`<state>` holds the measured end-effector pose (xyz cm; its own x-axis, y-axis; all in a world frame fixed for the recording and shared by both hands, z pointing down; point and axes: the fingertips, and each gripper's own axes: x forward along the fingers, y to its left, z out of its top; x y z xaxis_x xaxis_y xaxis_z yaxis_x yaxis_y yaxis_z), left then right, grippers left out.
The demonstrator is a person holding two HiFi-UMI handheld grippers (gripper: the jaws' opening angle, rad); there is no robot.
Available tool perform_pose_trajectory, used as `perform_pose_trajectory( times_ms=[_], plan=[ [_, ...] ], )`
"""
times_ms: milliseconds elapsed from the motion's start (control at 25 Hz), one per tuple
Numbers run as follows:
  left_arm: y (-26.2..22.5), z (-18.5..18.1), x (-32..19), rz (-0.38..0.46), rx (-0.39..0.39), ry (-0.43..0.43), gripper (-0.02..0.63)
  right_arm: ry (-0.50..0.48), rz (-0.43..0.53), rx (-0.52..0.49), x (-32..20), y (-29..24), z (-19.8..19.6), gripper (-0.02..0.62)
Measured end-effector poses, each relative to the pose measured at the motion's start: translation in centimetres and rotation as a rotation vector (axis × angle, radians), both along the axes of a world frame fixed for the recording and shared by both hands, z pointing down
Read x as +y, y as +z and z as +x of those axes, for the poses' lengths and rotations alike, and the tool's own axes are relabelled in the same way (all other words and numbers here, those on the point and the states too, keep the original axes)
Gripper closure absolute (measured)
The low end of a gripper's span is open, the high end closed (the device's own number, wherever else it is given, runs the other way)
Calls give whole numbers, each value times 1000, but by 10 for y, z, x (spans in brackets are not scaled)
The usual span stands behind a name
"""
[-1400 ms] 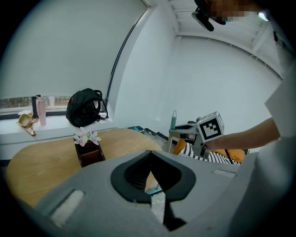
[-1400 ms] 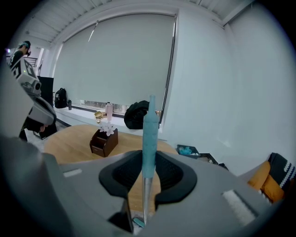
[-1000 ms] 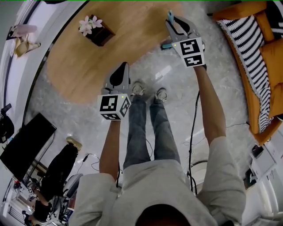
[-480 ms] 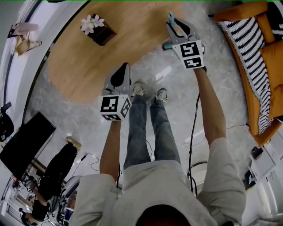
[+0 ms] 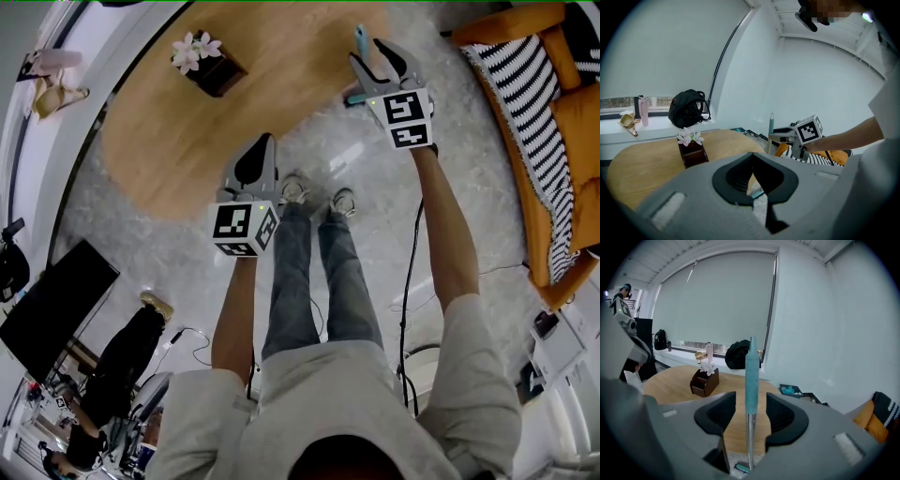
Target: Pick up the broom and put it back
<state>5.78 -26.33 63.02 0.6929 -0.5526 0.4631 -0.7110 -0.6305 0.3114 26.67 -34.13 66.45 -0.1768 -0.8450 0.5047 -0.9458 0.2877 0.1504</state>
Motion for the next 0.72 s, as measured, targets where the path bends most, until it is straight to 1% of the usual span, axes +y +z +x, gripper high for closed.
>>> perform_pose_trajectory(
  times_ms=[120,200,360,440,640,720],
  plan=[
    [-4,1,1,7,1,4,603,20,11,-6,6,-6,3,394],
    [-8,2,2,12,1,7,603,48,23,-19,14,-12,7,409],
    [-15,5,5,24,3,16,602,133,32,-49,41,-17,18,492],
    [-19,9,7,34,5,24,603,169,55,-66,54,-19,23,528],
    [-27,19,16,53,10,49,603,255,92,-97,92,-31,33,595],
    [-32,24,21,58,11,59,603,281,101,-110,109,-38,36,595]
  ],
)
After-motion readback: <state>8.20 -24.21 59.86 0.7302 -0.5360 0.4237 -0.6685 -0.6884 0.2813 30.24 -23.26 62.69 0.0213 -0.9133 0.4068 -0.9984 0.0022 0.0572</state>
